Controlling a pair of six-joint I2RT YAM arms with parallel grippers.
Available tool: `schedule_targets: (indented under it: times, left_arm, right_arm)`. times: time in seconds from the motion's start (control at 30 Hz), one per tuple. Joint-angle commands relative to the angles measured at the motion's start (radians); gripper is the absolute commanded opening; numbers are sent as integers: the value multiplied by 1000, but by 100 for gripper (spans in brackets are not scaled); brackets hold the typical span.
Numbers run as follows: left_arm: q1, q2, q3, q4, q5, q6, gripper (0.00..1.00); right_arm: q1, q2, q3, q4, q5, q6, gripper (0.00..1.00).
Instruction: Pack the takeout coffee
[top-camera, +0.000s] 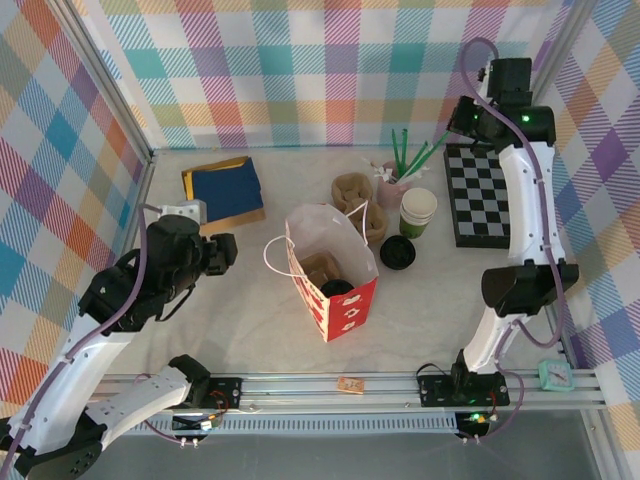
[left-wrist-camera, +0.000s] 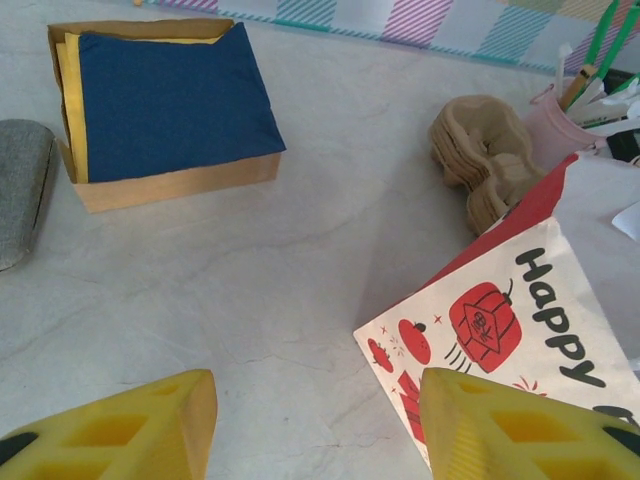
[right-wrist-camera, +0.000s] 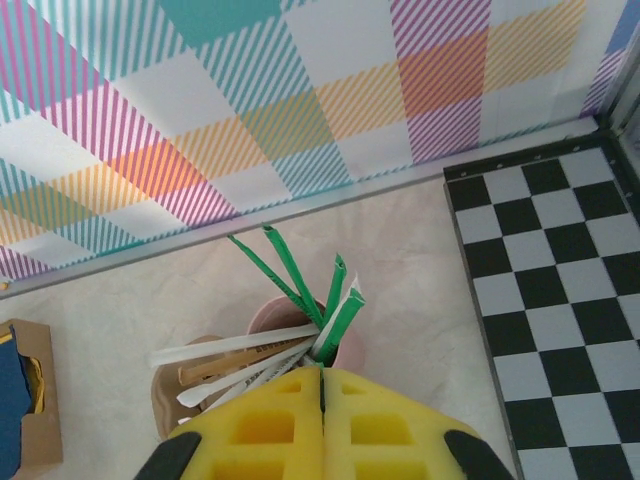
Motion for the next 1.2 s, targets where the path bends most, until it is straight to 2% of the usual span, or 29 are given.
schedule_targets:
  times: [0.0, 0.4, 0.93, 1.17]
  left_arm:
    - [-5, -24, 9, 9, 9, -14, 56]
    - [-5, -43, -10, 8, 20, -16, 56]
    - [-5, -75, -42, 28, 49, -39, 56]
    - [-5, -82, -49, 27, 52, -46, 56]
  right_arm:
    - [2, -94, -24, 2, 15, -30, 0]
    - [31, -246, -79, 3, 14, -39, 0]
    - [229, -386, -114, -32, 64, -99, 0]
    - [277, -419, -105, -41, 17, -99, 0]
